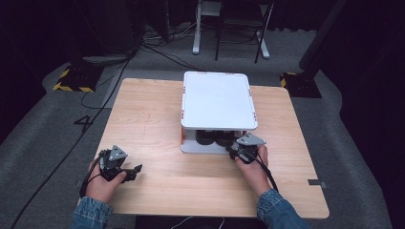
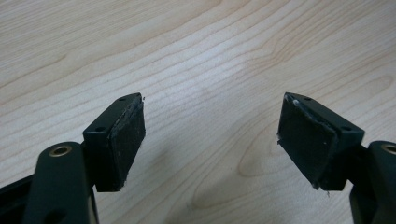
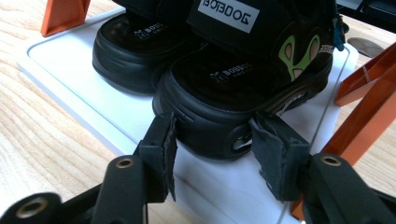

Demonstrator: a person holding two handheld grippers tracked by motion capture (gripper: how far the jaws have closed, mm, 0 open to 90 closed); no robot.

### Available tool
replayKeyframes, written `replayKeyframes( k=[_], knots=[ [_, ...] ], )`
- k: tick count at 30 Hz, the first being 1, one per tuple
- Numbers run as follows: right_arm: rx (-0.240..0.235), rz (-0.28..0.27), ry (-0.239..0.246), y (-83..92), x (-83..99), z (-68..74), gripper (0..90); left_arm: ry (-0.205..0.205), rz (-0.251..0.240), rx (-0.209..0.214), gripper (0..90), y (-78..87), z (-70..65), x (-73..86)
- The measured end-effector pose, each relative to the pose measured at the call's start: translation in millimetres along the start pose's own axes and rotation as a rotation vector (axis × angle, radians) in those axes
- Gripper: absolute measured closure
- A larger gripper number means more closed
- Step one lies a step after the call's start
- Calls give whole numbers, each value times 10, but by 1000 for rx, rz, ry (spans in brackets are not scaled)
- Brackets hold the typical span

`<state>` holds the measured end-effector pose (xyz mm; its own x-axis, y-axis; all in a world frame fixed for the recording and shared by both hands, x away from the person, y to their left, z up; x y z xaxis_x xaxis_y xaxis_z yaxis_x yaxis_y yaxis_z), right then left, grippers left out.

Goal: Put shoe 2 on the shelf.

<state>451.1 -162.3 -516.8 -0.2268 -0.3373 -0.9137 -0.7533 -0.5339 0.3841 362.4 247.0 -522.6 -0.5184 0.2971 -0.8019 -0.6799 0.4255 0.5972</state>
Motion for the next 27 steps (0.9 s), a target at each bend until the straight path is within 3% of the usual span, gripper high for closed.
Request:
replayKeyframes(
  k=[5,8,15,22,27],
  knots=[
    [-28,-20,-40,28,-28,-9,481,-1,-10,-5,238,21,22,-21],
    [-31,-46,-40,156,-125,40,422,-1,-22,3,238,17,25,-50],
    [-120,-65,-77,539,-314,112,343,11,-41,27,236,-10,16,-114],
    [-137,-51,-137,844,-390,-71,252,14,-53,27,235,2,28,-129],
    [-100,-37,-160,971,-346,-324,243,27,-54,24,235,34,51,-108]
  ],
)
Point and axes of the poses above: each handheld gripper's, and its own axes: y roughly backward along the jaws, x roughly out of its underside, z roughly to its left, the point moved 5 cm from there along -y, roughly forward along the jaws, and after that the axes turned 10 degrees about -z, right-handed, at the moved point
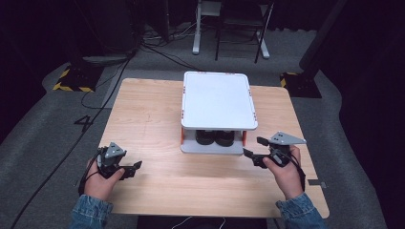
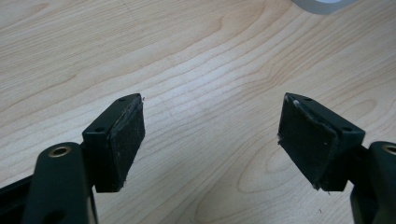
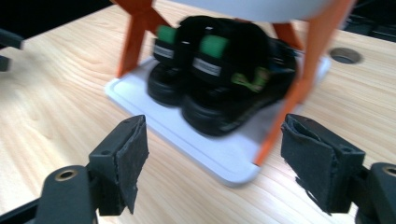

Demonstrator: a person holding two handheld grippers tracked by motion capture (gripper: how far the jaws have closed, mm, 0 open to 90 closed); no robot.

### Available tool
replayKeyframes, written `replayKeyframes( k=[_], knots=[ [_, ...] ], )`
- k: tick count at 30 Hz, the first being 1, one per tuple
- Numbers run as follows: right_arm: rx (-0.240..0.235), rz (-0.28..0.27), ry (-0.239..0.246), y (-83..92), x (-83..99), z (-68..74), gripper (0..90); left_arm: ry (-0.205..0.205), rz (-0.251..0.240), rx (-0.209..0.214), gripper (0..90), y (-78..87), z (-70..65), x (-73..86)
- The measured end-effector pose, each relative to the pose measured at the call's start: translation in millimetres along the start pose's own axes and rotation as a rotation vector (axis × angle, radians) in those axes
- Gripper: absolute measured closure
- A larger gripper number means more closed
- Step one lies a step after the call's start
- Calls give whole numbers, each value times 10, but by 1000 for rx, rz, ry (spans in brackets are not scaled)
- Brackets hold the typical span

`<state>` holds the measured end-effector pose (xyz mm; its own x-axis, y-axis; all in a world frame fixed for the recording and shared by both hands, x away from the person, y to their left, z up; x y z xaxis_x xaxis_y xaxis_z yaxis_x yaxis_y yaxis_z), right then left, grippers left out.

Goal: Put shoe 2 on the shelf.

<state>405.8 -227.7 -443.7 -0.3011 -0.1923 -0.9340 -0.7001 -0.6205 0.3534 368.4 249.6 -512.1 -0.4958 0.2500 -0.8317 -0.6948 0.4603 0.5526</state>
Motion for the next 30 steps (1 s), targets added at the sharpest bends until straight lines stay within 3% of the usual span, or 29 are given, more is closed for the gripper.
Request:
replayKeyframes(
  k=[10,16,21,24,30],
  knots=[
    [142,73,-52,305,133,-468,225,11,30,-35,230,-6,68,10],
    [204,164,-113,409,345,-761,169,22,57,-47,224,-41,114,42],
    [235,171,-143,404,503,-935,169,23,56,-51,220,-67,125,57],
    [220,192,-165,359,595,-999,171,18,61,-54,218,-80,142,75],
    [236,215,-119,211,789,-1100,186,15,62,-68,218,-97,184,109]
  ],
)
Point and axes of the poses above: each handheld gripper's, and its own axes: y roughly backward along the jaws, x roughly out of its underside, z roughly to its left, the point moved 5 cm from there along -y, roughly forward along the jaws, and after that the axes turned 10 degrees about -z, right-handed, at the moved point
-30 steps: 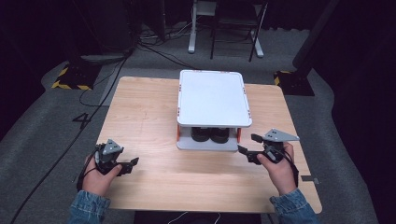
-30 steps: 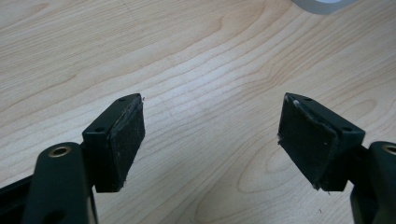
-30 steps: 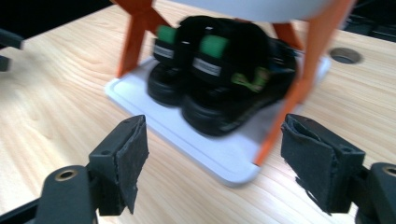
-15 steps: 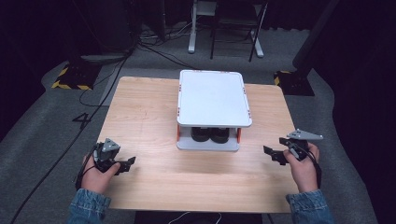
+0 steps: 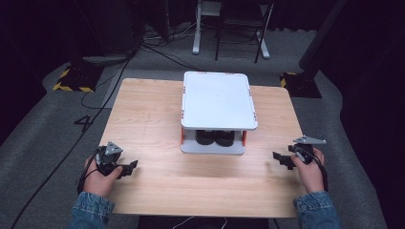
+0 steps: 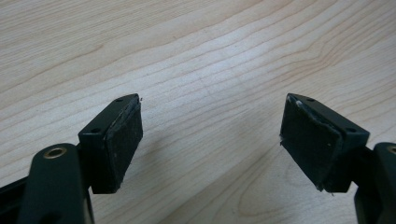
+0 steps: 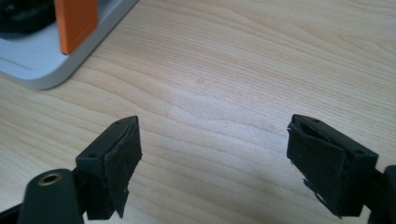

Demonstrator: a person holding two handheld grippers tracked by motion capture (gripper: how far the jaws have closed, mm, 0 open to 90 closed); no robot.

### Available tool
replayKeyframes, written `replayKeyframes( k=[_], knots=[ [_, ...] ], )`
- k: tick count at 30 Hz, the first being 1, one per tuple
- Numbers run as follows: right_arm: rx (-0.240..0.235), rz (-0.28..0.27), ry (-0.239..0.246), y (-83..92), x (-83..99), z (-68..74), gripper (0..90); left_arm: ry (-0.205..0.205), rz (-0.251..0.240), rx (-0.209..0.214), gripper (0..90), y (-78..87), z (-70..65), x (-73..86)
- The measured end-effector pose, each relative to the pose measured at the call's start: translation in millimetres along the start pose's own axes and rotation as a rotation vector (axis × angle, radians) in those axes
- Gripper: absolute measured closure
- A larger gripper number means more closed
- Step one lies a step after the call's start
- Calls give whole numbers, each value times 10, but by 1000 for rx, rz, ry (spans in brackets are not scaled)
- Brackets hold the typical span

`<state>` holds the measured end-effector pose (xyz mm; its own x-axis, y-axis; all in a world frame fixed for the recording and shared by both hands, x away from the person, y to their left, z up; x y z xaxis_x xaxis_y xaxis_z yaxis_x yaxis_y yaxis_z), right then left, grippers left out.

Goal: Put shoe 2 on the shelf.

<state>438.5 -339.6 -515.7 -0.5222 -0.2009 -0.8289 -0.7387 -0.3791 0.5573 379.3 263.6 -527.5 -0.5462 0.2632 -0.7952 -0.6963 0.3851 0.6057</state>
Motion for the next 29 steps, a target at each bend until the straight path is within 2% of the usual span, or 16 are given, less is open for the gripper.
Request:
replayKeyframes(
  k=[3,4,12,17,20,29],
  knots=[
    [-29,-22,29,-79,29,-4,186,-10,-10,1,210,-11,2,-1],
    [-35,-28,21,-105,38,-6,187,-13,-10,5,203,-16,0,2],
    [-32,-67,49,-240,62,51,195,-28,-25,-15,192,-60,23,14],
    [-8,-43,89,-302,55,76,191,-45,-30,-34,187,-67,27,12],
    [-28,-31,107,-326,49,94,172,-49,-34,-36,184,-69,21,9],
    [3,-20,69,-316,67,90,139,-40,-37,-31,183,-58,9,5]
  ],
)
Point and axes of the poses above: each handheld gripper's, and its own axes: y roughly backward along the jaws, x roughly out of its underside, z roughly to its left, the point moved 5 cm from there along -y, roughly forward along the jaws, and after that the axes turned 10 degrees about -z, right-handed, at the moved point
